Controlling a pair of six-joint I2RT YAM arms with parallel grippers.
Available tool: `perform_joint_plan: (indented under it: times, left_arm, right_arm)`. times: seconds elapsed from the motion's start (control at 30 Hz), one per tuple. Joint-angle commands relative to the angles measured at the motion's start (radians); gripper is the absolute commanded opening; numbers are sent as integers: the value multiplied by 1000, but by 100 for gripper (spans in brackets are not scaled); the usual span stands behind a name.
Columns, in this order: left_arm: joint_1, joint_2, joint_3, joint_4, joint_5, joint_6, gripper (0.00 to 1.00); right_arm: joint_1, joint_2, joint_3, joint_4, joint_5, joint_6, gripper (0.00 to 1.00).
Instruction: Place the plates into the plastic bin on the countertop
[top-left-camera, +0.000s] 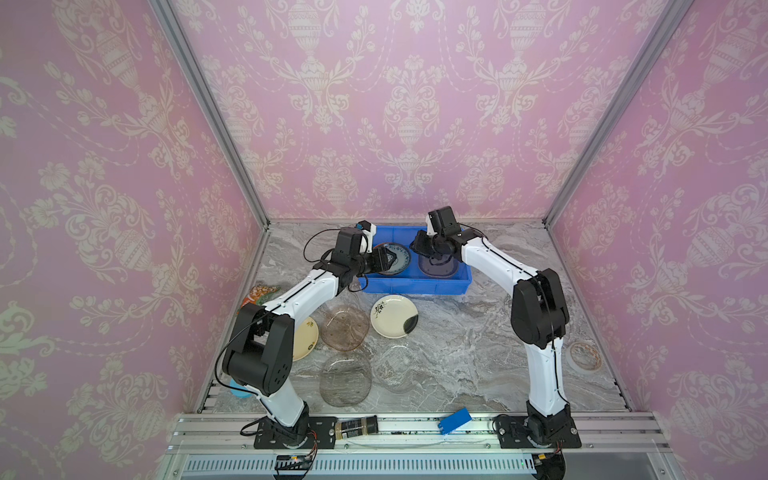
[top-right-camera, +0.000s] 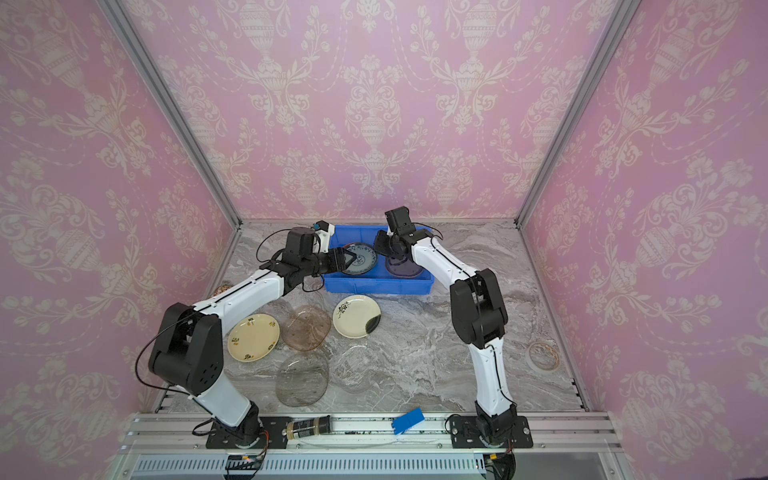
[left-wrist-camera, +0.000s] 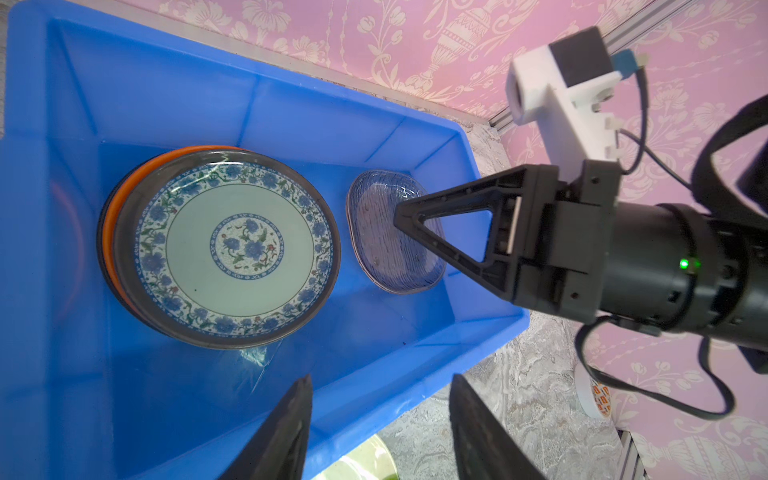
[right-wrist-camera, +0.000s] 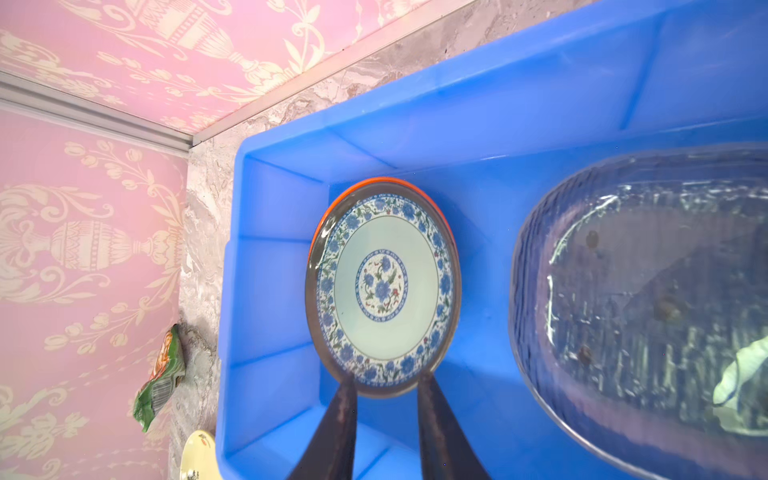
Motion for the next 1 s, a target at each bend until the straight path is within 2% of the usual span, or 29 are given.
perform_joint_plan:
  times: [0.0,0.1,0.23,0.37,0.6,0.77,0.83,0.97]
  left_arm:
    - [12,-18,-20,-24,-28,11,56]
    - [15,-48,-45,-27,-34,-3,58]
    - [45,-95,-110,20,12,-66,58]
    - [76,-140,-155,-3,28,-81,58]
    - [98,-271,-213,-180,25,-30,57]
    - [115,-386,-267,-362,-90,-31,56]
    - [165,-443,-337,-343,-60,-93,55]
    - [323,-565,-525,-194,62,-239,53]
  right_arm:
    - [22,-96,-62,-6,0,-61,27]
    - [44,-156,-127,9,-36,-81,27]
    - [76,-224,-224,53,-125,-115,35]
    - [103,-279,-299,33,-153,-141,34]
    - [141,-439,-481,-81,-175,-223,32]
    - [152,-504,-595,-106,-174,-219,32]
    - [157,-509,-608,-94,-176,-206,32]
    - [160,-492,-657,-28,-197,-175,30]
